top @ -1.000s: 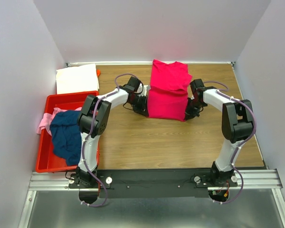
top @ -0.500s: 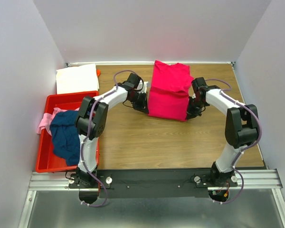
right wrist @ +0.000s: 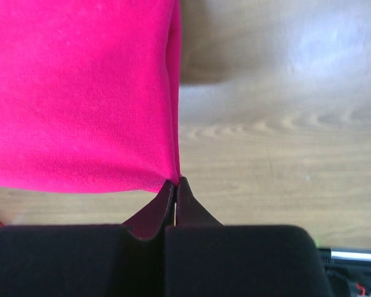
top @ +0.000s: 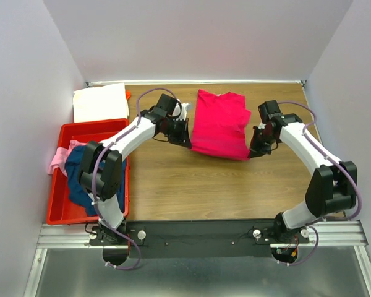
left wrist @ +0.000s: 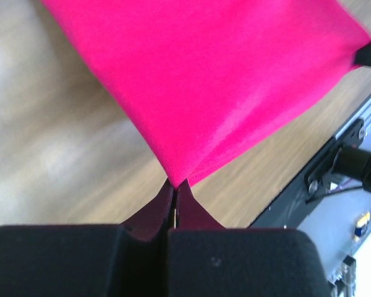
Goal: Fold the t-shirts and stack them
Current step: Fold the tshirt
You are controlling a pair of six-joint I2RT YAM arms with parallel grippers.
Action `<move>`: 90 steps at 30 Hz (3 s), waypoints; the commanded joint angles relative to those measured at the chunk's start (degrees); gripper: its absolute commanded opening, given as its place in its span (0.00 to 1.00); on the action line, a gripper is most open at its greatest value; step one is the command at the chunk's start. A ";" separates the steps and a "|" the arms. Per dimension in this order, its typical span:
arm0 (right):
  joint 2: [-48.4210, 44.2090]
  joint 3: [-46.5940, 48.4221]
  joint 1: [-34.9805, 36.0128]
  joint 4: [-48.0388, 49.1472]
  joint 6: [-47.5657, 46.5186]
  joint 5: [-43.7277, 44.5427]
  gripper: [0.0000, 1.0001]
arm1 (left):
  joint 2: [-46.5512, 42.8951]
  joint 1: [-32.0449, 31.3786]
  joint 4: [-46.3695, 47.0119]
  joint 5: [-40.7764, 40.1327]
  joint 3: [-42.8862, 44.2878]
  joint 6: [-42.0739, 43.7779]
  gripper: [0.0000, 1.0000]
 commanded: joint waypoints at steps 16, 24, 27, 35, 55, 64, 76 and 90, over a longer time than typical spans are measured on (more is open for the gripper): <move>-20.46 0.12 3.26 -18.61 7.34 1.89 0.00 | -28.97 -4.00 -4.95 -4.79 -15.78 -10.86 0.00; -19.32 5.14 3.26 -14.42 10.24 4.26 0.00 | -26.88 -3.91 -3.46 -3.47 -12.80 -11.48 0.00; -17.04 6.37 3.26 -11.16 11.91 5.23 0.00 | -24.16 -3.56 -3.37 -3.83 -10.17 -10.69 0.00; -8.52 11.63 3.26 -6.76 11.30 10.32 0.00 | -17.47 -0.40 -3.99 -2.60 -5.51 -7.52 0.00; 16.09 33.69 3.08 -4.03 3.92 17.89 0.00 | 5.20 4.87 -8.99 -1.10 14.52 -0.49 0.00; 28.49 44.42 1.77 -4.12 0.05 18.50 0.01 | 15.92 7.25 -12.59 1.01 25.16 1.26 0.00; 39.83 53.92 -0.17 -4.12 -2.85 16.22 0.00 | 25.33 10.06 -13.48 3.03 33.25 1.09 0.00; 42.04 60.18 -0.87 -1.05 -8.12 9.29 0.72 | 22.36 12.70 -2.96 1.00 32.49 -2.16 0.78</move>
